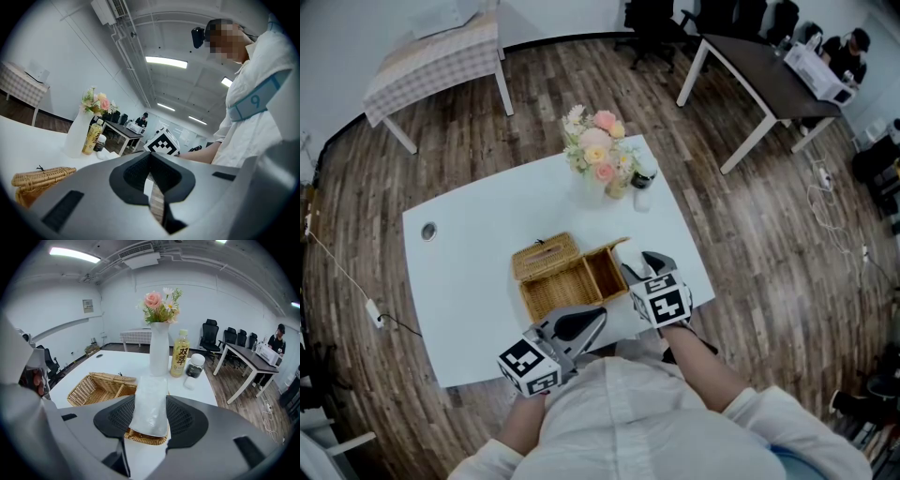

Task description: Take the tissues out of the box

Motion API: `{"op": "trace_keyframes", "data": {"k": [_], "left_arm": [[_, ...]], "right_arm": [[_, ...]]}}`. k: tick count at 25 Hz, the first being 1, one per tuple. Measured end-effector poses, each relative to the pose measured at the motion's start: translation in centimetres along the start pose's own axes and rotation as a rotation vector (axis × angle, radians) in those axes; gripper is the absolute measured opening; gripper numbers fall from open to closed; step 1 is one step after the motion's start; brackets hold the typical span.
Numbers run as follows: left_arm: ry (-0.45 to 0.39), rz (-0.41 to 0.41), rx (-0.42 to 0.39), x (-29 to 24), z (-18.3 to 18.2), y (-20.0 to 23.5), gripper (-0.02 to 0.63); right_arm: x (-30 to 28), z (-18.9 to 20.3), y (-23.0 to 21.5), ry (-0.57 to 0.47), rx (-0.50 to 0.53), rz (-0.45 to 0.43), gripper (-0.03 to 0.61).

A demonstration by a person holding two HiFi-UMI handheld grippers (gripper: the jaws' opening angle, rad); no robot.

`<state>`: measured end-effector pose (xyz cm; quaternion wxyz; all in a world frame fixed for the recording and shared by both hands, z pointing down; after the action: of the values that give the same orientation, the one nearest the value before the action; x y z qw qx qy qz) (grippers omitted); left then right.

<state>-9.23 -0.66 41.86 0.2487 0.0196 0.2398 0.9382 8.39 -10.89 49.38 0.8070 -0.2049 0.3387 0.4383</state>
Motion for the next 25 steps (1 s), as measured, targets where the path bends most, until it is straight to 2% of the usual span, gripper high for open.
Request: {"op": "trace_keyframes", "data": {"k": [25], "left_arm": [[0.006, 0.003, -0.004, -0.4, 0.2, -0.4, 0.002]], "right_arm": [[1.4, -0.2, 0.1, -0.043, 0.007, 0.007, 0.224]]}}
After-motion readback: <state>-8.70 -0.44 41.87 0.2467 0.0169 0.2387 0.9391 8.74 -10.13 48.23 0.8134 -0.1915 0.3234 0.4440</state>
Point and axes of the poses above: the fingertips, and each gripper's own axes: x backward along the fingers, y to its left, z out of its underside, the point moved 8 cm from there along x, backward along the fingers, and after that the axes turned 2 degrees about -z, right-handed, at the moved point
